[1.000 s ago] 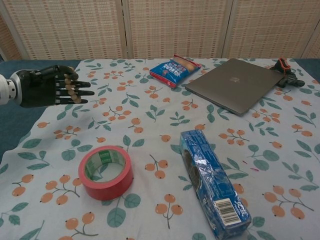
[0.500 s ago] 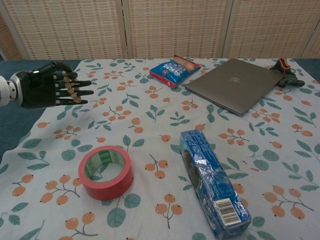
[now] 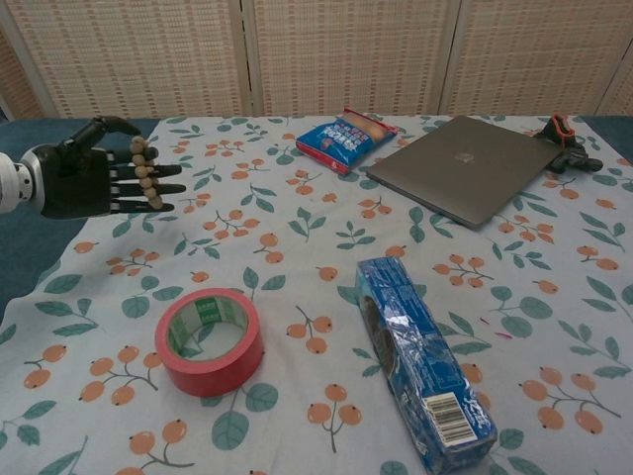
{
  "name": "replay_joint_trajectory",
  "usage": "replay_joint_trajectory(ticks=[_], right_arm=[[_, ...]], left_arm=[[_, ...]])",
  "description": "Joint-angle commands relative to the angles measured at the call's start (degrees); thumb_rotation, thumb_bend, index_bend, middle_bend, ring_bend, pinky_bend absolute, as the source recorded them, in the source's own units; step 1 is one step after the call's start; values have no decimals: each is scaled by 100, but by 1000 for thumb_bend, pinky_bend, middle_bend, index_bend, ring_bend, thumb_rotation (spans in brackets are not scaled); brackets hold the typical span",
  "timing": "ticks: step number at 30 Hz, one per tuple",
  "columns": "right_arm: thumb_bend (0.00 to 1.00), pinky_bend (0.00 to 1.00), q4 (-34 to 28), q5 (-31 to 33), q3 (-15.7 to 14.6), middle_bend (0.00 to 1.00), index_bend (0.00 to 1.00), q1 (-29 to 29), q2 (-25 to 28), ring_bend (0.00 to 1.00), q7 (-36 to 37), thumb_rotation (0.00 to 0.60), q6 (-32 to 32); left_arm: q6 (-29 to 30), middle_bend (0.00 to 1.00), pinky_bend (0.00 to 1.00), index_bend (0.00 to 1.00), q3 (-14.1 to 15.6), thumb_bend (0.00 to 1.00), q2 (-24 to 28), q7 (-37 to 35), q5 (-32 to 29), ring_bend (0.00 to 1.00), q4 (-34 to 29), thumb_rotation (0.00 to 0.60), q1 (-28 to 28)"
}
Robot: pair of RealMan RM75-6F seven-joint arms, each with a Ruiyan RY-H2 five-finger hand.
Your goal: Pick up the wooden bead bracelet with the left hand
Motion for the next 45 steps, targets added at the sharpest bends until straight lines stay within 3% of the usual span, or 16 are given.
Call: replay_joint_trajectory(ticks=[1,15,17,20,21,32,36,38,41,45], right_arm=[[231,0,-1,-3,2,0,0,-3,3,0,2,600,10],[236,0,0,-27,7,0,0,-21,13,0,26,600,58],[245,0,-4,-32,7,0,0,-25,14,0,29,600,67],[262,0,-4,-36,10,0,0,-29,19,0,41,600,79],[265,0,-5,-37,10,0,0,-31,21,0,47,600,82],[269,0,2,-47,7,0,0,-31,39,0,93,600,77],[269,0,3,-47,7,0,0,-26,35,0,84,600,66],[269,0,4,-40,7,0,0,-23,31,0,78,600,56],[269,0,6,-32,8,0,0,-19,23,0,66,600,43],[269,0,8,-20,10,0,0,-15,17,0,52,600,29]], left_arm=[[14,426,0,625,18,677,10,-31,-25,64,-13,341,-7],[-152,427,0,629,-5,997,29,-14,-92,64,-77,328,27],[-220,427,0,628,0,1000,34,15,-91,64,-65,380,19],[-361,422,0,627,15,1000,56,88,-77,59,-48,566,-3],[-406,418,0,626,19,1000,67,129,-65,57,-39,592,-14],[-315,388,0,595,19,1000,39,613,84,47,-78,600,2],[-202,373,0,513,-28,1000,-17,652,40,43,-152,600,77],[-194,372,0,462,-42,936,-21,704,56,42,-168,600,101],[-197,367,0,387,-62,686,-26,776,78,37,-188,600,133],[-188,363,0,371,-90,495,-45,800,60,35,-182,600,157]])
